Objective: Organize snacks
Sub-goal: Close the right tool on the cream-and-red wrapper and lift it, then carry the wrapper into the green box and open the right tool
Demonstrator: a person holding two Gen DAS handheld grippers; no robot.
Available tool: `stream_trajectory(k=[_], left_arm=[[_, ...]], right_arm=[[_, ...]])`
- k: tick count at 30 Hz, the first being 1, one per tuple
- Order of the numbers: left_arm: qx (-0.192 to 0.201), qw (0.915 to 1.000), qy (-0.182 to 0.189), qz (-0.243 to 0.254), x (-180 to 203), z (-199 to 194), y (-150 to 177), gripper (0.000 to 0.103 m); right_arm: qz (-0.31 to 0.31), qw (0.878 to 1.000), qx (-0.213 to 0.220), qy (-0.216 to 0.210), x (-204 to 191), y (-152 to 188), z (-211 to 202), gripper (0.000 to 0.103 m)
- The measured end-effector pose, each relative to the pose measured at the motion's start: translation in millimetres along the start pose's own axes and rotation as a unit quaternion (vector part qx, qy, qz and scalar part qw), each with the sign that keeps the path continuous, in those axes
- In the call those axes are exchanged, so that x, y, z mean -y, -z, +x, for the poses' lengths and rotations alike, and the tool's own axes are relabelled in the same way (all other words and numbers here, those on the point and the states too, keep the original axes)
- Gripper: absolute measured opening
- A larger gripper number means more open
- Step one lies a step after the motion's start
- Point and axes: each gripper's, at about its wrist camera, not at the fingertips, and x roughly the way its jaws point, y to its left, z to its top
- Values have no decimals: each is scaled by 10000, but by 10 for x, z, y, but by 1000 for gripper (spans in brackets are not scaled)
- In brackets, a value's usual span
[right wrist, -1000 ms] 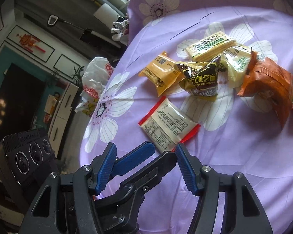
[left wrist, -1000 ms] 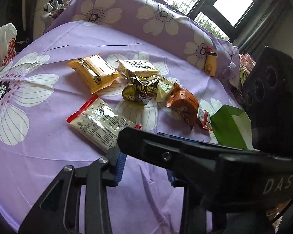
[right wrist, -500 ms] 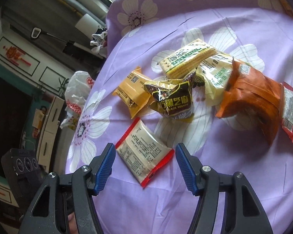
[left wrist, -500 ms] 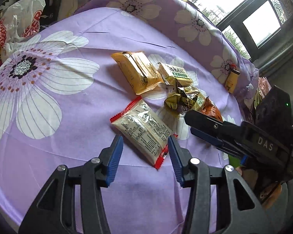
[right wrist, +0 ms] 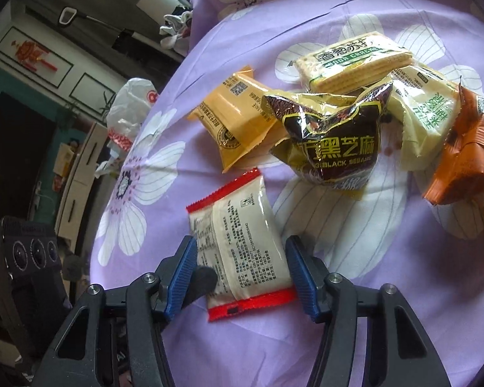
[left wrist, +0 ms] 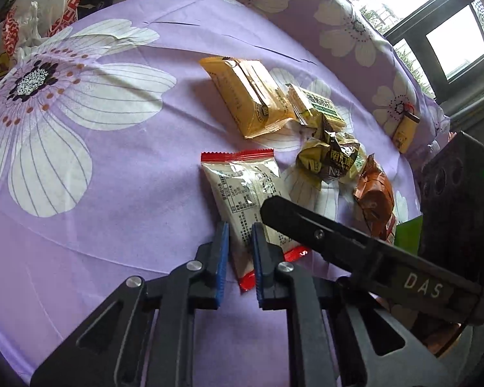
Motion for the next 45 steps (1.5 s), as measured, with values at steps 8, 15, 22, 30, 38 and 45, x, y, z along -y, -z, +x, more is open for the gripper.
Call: stream_trajectory(k=[8, 15, 22, 30, 38, 45], left_arm=[[187, 9985, -254, 444, 106, -37, 47, 9], [615, 9953, 199, 727, 313, -242, 79, 10], [944, 9887, 424, 1089, 695, -419, 84, 10], [1068, 9761, 683, 1767, 1360, -458, 82, 10], [895, 9578, 1158, 2475, 2192, -325, 240, 11], [638, 9426, 1435, 2947, 2787, -128, 484, 10]], right_arm=[[45, 9998, 92, 179, -41, 62, -35, 53], [-44, 9973, 698, 229, -117, 188, -466, 52], [-31, 9915, 1273, 284, -150, 254, -937, 52], [285, 9791, 1972, 413, 81, 335, -1547, 52], [929, 9545, 2753, 672, 547, 578, -2246, 52], [1612, 9275, 3255, 879, 983, 860, -2674, 52]])
